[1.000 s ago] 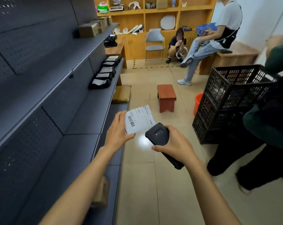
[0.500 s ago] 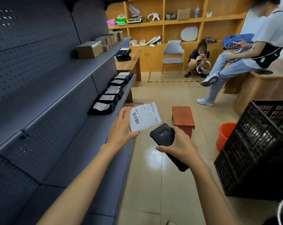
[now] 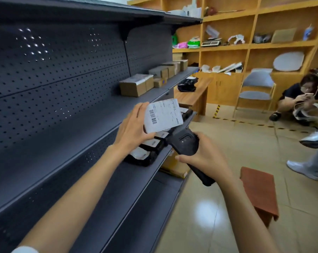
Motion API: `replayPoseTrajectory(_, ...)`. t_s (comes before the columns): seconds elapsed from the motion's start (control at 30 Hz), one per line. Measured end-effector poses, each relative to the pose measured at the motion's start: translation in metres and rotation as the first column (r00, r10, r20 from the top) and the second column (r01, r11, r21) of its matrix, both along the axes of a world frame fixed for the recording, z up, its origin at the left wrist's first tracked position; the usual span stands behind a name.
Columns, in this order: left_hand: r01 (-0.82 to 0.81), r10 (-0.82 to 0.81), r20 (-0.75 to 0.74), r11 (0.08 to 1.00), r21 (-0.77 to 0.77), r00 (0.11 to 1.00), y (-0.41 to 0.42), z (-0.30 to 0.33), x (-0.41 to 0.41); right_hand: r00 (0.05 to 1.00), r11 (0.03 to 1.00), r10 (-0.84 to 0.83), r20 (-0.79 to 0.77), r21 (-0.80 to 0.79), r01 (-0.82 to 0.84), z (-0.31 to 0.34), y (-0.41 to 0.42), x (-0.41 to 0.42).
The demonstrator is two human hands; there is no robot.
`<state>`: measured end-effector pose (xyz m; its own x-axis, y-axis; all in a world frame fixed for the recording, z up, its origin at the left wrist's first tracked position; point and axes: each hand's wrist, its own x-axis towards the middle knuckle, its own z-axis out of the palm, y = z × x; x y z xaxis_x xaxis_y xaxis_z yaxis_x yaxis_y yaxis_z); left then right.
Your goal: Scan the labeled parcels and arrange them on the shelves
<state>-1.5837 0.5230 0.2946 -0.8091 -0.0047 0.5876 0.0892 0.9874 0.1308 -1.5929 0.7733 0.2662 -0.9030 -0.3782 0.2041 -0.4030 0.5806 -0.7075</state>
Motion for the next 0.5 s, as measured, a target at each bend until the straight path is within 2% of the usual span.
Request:
replayPoseTrajectory(0.2,-0.162,0.164,-0.068,0.986,0.029,0.984,-0.054,0.02,-0.092,0.987,0.99,0.131,-0.09,0.072,-0.124,0.019,-0.065,-0.134)
replayPoseTrajectory(0.5,-0.479,0.48,0.001,0.874,0.08,0.877,-0.128,0.03,-0.155,0.927,0.931,0.359,-0.109,0.115,-0.347,0.04,-0.16,-0.277)
